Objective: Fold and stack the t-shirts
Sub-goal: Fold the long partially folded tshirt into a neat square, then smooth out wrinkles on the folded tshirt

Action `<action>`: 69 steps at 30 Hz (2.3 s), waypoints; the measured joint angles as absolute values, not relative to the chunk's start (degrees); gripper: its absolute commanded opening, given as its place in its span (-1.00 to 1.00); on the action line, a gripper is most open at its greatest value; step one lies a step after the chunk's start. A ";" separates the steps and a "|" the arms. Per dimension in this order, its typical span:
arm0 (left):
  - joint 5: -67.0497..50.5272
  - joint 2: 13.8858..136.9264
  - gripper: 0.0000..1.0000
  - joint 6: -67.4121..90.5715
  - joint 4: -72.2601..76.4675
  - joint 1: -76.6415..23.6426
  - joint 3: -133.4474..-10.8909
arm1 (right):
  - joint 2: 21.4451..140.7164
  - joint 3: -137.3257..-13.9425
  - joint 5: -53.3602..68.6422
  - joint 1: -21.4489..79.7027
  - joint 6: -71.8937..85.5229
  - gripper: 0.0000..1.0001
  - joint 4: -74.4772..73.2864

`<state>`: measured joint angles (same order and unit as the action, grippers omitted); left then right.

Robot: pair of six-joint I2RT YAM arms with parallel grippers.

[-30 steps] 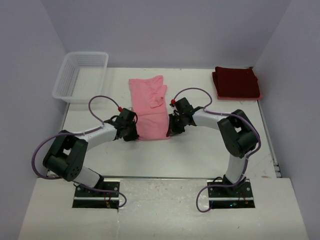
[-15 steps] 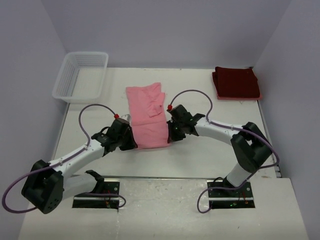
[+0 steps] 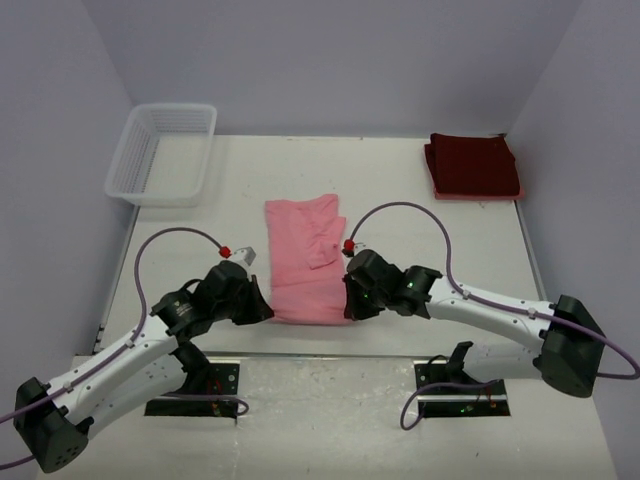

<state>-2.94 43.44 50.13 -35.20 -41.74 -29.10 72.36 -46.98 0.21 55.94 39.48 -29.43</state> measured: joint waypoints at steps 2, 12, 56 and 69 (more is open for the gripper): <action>-2.87 41.04 -1.00 50.63 -37.06 -41.82 -29.19 | 70.41 -45.36 -0.64 57.49 41.15 -1.00 -30.17; 1.08 45.47 -1.00 50.87 -43.33 -42.04 -40.66 | 68.42 -49.76 -6.07 59.46 43.64 -1.00 -35.22; -4.40 108.92 -1.00 25.91 -29.82 -15.35 -94.06 | 114.69 -104.14 8.73 22.74 18.48 -1.00 -46.50; -27.53 112.29 -1.00 28.95 -14.28 -18.39 -84.88 | 112.77 -89.19 26.09 26.65 23.53 -1.00 -35.14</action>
